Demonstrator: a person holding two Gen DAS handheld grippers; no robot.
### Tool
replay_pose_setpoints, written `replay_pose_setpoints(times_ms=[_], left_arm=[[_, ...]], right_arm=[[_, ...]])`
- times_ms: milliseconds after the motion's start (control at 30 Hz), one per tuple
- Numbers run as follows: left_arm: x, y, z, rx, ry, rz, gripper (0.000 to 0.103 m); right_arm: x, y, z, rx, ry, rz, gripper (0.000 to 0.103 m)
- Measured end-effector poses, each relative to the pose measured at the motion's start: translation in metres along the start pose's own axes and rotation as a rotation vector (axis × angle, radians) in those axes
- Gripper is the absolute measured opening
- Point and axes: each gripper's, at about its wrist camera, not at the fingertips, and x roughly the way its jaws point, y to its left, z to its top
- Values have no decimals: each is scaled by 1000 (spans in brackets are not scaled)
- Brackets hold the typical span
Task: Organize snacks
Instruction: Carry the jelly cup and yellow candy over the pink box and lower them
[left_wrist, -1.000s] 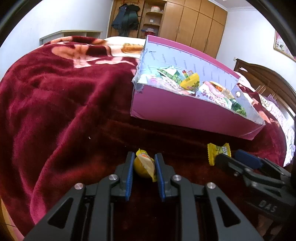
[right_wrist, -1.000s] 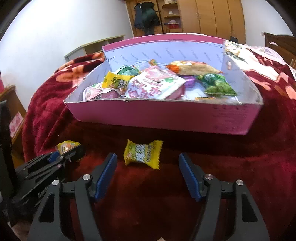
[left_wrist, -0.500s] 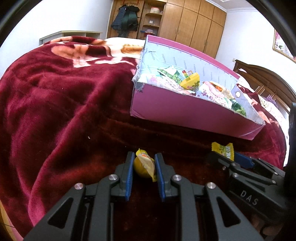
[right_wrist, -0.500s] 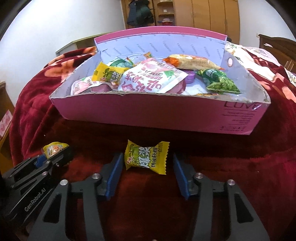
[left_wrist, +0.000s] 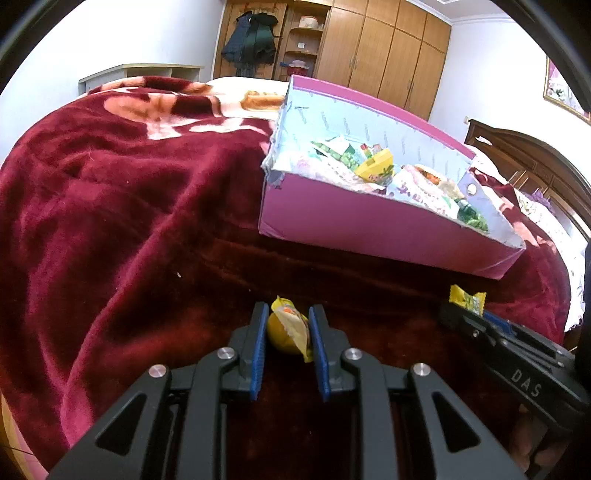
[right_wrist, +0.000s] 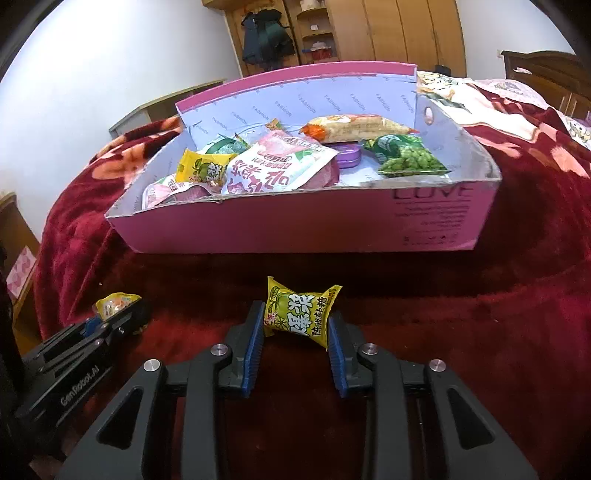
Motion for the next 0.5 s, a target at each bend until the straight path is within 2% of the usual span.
replay_pose_setpoints(times_ms=[500], left_arm=[[-21,-8,7,-11,-17,-30,23]], right_arm=[[-24,-17,-12,19,-12,30,33]])
